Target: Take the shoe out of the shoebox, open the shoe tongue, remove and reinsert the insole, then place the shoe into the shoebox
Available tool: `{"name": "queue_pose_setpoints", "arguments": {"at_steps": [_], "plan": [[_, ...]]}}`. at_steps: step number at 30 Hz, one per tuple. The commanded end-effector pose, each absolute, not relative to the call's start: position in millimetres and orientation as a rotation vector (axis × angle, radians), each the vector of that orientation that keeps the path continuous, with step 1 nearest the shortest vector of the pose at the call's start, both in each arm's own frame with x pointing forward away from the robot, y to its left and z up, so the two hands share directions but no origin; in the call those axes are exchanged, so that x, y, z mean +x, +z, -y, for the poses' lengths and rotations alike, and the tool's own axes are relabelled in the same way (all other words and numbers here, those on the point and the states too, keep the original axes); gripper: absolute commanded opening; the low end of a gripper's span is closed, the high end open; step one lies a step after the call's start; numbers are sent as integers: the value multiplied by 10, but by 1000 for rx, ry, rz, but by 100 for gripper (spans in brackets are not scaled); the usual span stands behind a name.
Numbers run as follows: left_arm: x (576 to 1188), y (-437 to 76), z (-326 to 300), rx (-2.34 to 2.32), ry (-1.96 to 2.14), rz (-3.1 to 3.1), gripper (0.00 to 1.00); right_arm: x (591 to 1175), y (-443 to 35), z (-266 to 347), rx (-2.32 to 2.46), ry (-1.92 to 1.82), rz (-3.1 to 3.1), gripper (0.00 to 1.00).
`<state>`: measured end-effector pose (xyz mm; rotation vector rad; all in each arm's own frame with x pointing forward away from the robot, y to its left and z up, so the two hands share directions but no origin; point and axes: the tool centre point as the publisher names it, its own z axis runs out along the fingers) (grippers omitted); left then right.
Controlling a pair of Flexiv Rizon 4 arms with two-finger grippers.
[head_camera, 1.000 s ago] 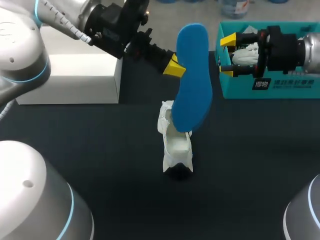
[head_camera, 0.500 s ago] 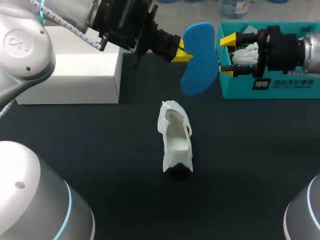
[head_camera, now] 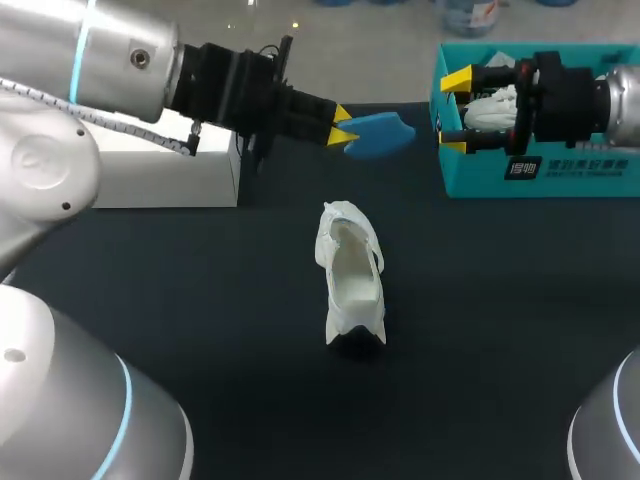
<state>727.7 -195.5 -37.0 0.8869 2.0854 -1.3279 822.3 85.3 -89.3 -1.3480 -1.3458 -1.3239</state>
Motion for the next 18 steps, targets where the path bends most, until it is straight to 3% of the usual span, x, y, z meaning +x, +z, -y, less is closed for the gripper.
{"name": "queue_pose_setpoints", "arguments": {"at_steps": [1, 18], "plan": [[7321, -471, 1913, 1283, -855, -1349, 0, 8230, -894, -868, -1351, -1322, 1346, 100], [7458, -576, 2065, 1462, -501, -1309, 0, 8323, -792, -1060, -1255, -1358, 1363, 100]]}}
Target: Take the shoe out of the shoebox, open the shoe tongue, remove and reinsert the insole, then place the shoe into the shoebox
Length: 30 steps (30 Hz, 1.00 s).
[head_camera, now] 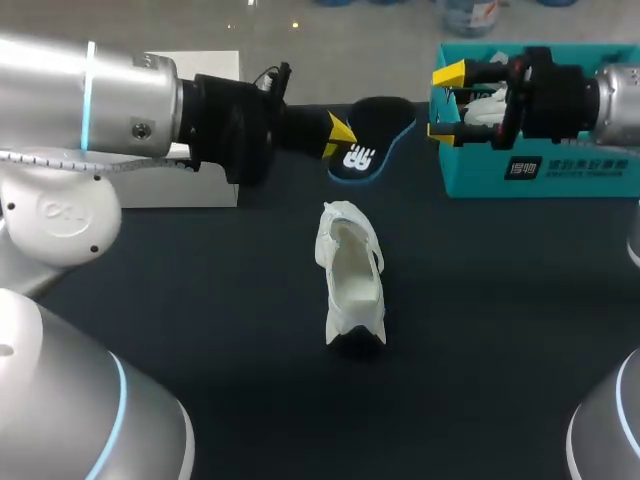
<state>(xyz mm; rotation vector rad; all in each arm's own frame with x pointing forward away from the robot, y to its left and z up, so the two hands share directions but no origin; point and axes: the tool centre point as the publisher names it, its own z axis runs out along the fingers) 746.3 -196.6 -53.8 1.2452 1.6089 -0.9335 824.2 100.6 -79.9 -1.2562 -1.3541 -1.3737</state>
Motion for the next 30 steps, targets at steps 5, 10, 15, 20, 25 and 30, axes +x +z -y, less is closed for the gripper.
{"name": "queue_pose_setpoints", "arguments": {"at_steps": [5, 10, 15, 20, 25, 30], "plan": [[7474, -626, 2201, 1418, -428, -1283, 0, 8317, -808, -1078, -1258, -1359, 1358, 93], [7481, -688, 2255, 1360, -412, -1358, 0, 8305, -815, -1105, -1253, -1361, 1350, 76], [7478, -760, 2361, 1275, -444, -1453, 0, 8275, -820, -1116, -1254, -1360, 1342, 49], [7484, -804, 2430, 1188, -477, -1518, 0, 8258, -824, -1137, -1246, -1354, 1337, 47], [7477, -800, 2508, 1189, -473, -1488, 0, 8269, -842, -1141, -1244, -1342, 1331, 49], [7509, -786, 2549, 1176, -486, -1481, 0, 8297, -852, -1153, -1241, -1337, 1327, 29]]}}
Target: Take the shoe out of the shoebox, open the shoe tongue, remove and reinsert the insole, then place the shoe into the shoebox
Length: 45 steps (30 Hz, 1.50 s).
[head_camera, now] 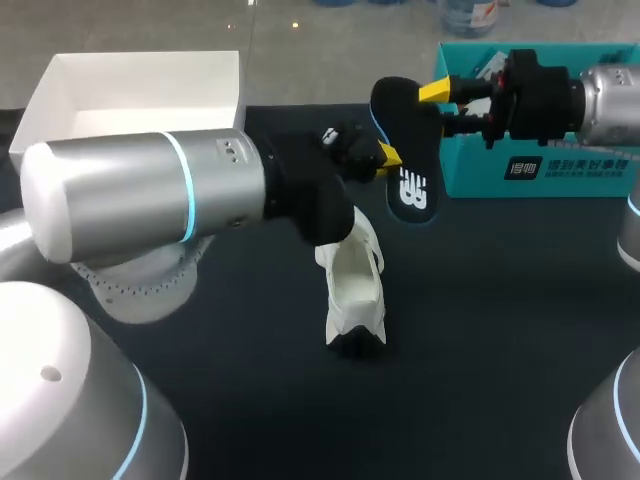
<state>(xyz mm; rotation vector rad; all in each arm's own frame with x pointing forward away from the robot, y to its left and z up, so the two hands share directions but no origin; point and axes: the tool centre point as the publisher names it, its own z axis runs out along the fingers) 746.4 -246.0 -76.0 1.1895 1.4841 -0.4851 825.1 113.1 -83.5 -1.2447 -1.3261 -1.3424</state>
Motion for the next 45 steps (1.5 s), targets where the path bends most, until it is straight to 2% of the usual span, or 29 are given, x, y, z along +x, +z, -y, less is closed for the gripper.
{"name": "queue_pose_setpoints", "arguments": {"at_steps": [1, 2, 3, 9, 10, 11, 12, 29, 45], "plan": [[7511, -785, 2551, 1173, -488, -1485, 0, 8299, -852, -1153, -1241, -1339, 1326, 18], [7513, -781, 2553, 1178, -489, -1473, 0, 8302, -853, -1152, -1242, -1341, 1325, 4], [7515, -781, 2552, 1176, -491, -1476, 0, 8305, -854, -1151, -1243, -1342, 1324, 0], [7558, -793, 2533, 1174, -501, -1471, 0, 8315, -864, -1149, -1254, -1345, 1323, 0], [7566, -791, 2529, 1175, -504, -1471, 10, 8317, -868, -1146, -1255, -1346, 1323, 0], [7573, -783, 2514, 1176, -508, -1482, 61, 8319, -873, -1141, -1258, -1349, 1322, 0], [7580, -771, 2500, 1183, -517, -1490, 100, 8322, -883, -1134, -1263, -1349, 1321, 0], [8004, -507, 2372, 1458, -550, -1586, 100, 8397, -1098, -1131, -1392, -1236, 1351, 0], [7988, -308, 2215, 1978, -358, -1676, 100, 8442, -1162, -1179, -1397, -1186, 1362, 0]]}}
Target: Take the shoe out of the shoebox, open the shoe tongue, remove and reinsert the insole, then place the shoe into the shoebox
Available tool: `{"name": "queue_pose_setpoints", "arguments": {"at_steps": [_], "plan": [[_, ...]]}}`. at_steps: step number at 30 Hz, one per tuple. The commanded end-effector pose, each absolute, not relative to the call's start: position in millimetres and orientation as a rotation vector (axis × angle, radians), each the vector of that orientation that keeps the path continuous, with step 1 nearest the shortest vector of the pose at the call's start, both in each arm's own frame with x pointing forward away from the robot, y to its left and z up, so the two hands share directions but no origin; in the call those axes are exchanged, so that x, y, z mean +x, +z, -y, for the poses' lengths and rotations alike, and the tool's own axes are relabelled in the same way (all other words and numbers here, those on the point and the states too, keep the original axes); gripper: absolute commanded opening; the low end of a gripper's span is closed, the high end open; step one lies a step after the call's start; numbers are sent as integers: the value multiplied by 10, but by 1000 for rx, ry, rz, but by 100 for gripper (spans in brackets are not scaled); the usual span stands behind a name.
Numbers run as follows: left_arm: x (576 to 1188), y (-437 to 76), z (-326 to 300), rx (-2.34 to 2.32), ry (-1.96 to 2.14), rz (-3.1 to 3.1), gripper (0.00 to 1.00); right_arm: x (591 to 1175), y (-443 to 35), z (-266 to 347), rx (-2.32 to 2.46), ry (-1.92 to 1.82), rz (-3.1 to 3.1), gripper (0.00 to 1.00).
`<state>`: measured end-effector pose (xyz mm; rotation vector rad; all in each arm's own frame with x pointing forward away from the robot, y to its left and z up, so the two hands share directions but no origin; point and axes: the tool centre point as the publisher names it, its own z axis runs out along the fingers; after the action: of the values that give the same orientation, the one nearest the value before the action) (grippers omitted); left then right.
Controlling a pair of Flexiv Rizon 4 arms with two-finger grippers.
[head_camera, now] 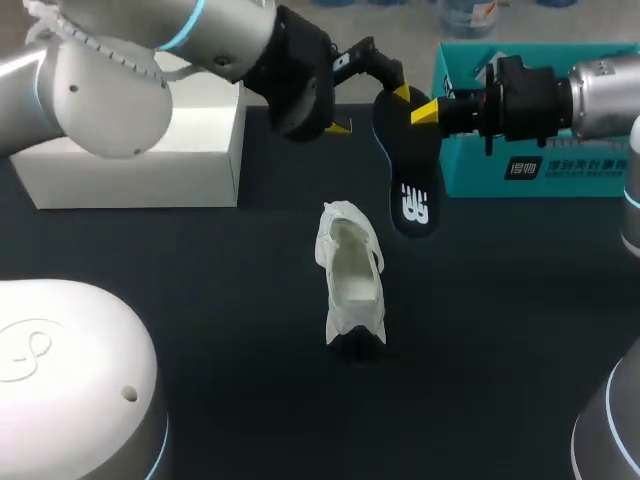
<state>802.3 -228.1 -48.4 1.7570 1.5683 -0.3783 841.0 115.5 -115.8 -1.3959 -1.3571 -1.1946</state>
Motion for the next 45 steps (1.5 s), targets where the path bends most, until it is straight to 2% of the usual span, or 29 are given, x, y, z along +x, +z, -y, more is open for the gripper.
{"name": "queue_pose_setpoints", "arguments": {"at_steps": [1, 2, 15, 20, 29, 45], "plan": [[7976, -289, 2237, 1909, -361, -1696, 100, 8446, -1168, -1181, -1396, -1186, 1362, 0], [7973, -270, 2287, 1797, -407, -1732, 100, 8448, -1171, -1182, -1395, -1186, 1361, 0], [7973, -270, 2287, 1797, -407, -1732, 100, 8505, -1249, -1171, -1414, -1191, 1340, 0], [8131, -346, 2301, 1644, -233, -1861, 100, 8537, -1252, -1216, -1403, -1180, 1349, 0], [8262, -492, 2432, 1905, -78, -1906, 100, 8546, -1291, -1315, -1404, -1133, 1365, 0], [8528, -444, 2501, 2032, 17, -1969, 100, 8514, -1351, -1336, -1396, -1158, 1351, 0]]}}
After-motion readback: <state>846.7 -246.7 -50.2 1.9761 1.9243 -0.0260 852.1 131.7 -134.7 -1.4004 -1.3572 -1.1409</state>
